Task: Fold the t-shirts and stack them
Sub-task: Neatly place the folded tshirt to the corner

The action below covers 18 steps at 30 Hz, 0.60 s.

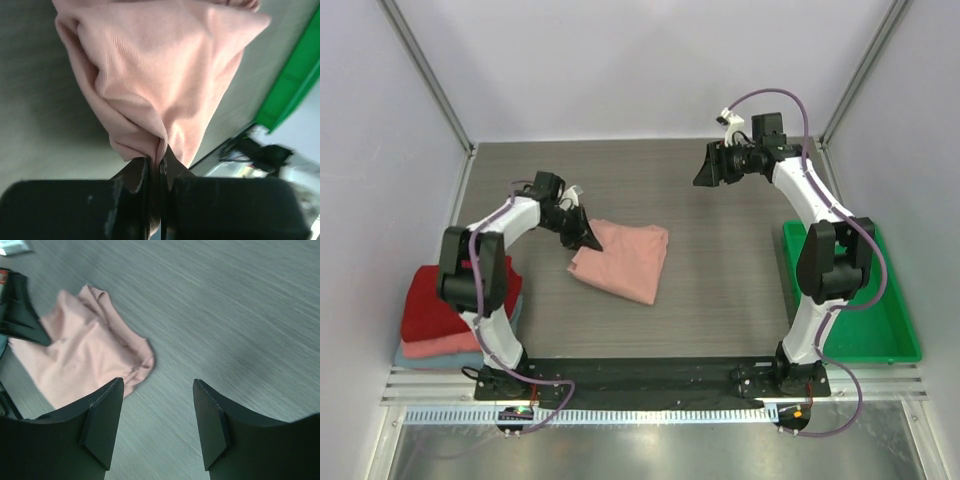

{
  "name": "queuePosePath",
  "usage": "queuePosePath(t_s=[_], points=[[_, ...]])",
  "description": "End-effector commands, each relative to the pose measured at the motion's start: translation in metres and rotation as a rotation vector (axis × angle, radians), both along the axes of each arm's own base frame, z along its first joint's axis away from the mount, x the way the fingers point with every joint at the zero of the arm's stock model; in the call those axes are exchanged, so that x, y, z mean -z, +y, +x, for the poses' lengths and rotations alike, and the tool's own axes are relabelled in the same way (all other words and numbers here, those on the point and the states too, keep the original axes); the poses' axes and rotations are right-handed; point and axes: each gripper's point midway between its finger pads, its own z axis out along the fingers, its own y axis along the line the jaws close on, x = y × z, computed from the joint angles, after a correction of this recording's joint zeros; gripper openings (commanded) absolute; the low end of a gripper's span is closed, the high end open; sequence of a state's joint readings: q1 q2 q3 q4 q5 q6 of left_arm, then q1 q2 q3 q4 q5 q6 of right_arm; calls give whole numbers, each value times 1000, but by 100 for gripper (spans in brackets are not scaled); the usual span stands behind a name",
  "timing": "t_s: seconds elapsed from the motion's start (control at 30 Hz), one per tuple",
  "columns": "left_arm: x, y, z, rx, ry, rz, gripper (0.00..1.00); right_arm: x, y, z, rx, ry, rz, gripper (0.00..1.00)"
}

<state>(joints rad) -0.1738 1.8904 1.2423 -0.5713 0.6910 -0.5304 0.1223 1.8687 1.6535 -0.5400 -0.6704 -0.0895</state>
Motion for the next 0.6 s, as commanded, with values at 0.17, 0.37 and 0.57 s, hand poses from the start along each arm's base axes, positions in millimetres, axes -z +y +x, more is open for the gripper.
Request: queuePosePath(t_s=[0.17, 0.37, 0.57], points=[[-44, 63, -66, 148, -228, 274, 0, -24, 3, -26, -98, -81, 27, 63], [-58, 112, -95, 125, -225, 344, 0, -10, 5, -34, -117, -36, 43, 62], [-82, 143, -101, 143, -325, 464, 0, -5, 9, -32, -130, -22, 55, 60]])
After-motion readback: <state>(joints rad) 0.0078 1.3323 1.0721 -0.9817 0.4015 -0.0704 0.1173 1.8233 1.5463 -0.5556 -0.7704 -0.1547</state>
